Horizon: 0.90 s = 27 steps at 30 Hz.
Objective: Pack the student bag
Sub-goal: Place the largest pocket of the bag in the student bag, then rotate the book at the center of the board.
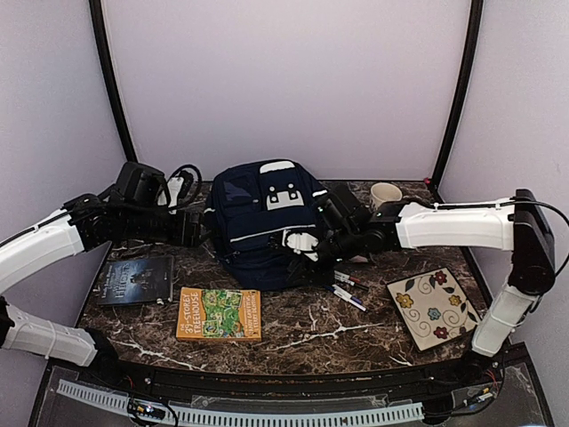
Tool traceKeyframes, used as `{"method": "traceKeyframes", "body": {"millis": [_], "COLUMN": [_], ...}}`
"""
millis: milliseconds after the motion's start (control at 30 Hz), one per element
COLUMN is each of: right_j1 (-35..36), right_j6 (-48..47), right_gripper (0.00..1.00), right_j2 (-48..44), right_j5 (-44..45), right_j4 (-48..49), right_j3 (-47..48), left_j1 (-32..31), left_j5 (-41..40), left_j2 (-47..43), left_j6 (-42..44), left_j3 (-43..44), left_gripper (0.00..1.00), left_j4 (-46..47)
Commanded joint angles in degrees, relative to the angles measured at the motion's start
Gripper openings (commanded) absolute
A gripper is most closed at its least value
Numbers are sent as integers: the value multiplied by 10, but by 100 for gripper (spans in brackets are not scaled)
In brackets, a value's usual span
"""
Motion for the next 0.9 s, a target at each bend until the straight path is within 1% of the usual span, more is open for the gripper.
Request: {"method": "traceKeyframes", "body": {"millis": [0, 100, 267, 567, 733, 867], "right_j1": [32, 49, 63, 79, 92, 105], "right_j6": [16, 13, 3, -6, -14, -15], "right_gripper": [32, 31, 32, 32, 32, 31], "right_j2": [40, 66, 100, 174, 190, 197], "right_j5": [-25, -22, -12, 2, 16, 16], "right_j4": [8, 9, 15, 10, 19, 25], "right_j3": [14, 16, 9, 35, 32, 22], "left_j1": [12, 39, 55, 67, 72, 72], "left_j5": [-52, -51, -21, -7, 12, 34], "left_j2": [-20, -33, -49, 5, 36, 62], "left_j6": [-82, -111, -132, -152, -147, -151], "left_j3": [-47, -84, -150, -198, -220, -237], "left_gripper": [73, 74, 76, 79, 78, 72], "left_j4": [-139, -163, -122, -86, -36, 12]}}
